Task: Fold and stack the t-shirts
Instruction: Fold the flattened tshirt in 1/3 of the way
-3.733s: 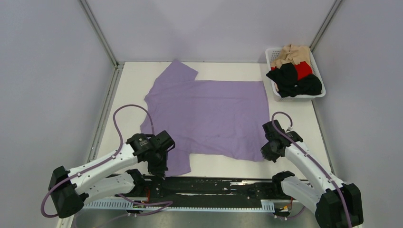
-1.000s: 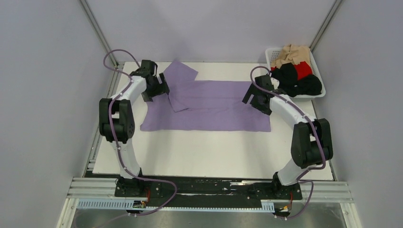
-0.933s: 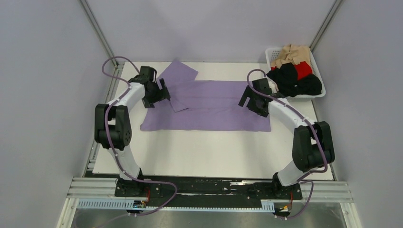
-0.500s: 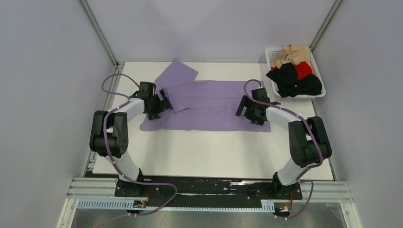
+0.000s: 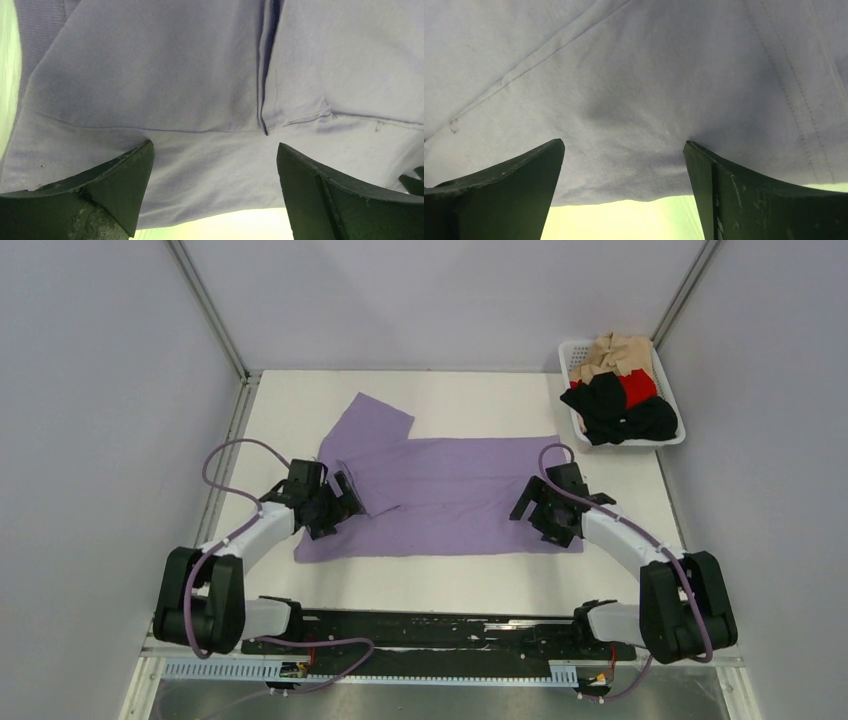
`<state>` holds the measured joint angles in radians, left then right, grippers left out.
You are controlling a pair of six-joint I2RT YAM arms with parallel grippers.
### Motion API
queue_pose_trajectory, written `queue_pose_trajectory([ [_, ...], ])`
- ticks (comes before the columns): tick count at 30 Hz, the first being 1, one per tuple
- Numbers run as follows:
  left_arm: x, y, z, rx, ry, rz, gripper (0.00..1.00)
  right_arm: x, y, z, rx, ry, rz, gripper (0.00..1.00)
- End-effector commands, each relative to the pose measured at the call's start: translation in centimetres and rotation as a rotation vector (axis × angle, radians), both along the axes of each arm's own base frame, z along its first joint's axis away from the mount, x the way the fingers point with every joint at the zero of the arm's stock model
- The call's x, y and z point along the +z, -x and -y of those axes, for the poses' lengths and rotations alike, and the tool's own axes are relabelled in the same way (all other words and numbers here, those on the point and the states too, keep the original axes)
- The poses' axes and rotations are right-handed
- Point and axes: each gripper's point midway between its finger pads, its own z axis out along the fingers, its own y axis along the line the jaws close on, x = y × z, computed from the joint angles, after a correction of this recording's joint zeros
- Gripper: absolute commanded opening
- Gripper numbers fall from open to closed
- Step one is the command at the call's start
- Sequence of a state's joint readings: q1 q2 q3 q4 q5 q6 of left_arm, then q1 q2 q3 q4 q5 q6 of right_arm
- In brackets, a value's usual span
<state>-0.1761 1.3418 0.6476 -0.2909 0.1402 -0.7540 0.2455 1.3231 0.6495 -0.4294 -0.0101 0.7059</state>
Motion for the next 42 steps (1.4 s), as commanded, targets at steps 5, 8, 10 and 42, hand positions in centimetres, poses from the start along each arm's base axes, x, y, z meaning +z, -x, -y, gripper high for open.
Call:
queue_pose_trajectory([
  [5,-0.9,8.9,-0.8,0.025,-0.024,-0.157,1.00,-2.1,9.4,0.9,-0.086,-0.045,-0.249,1.00],
  [8,-0.2,9.6,-0.5,0.015,-0.006,-0.121,1.00,-0.9,9.7,1.0,-0.116,-0.061,-0.210,1.00],
  [10,0.4,9.6,-0.6,0.008,-0.007,-0.096,1.00,-0.3,9.7,0.4,-0.093,-0.093,-0.185,1.00],
  [42,1.6,0.5,7.4,-0.230,0.086,0.014,1.00,5.0,1.4,2.5,-0.019,0.069,0.256,1.00],
])
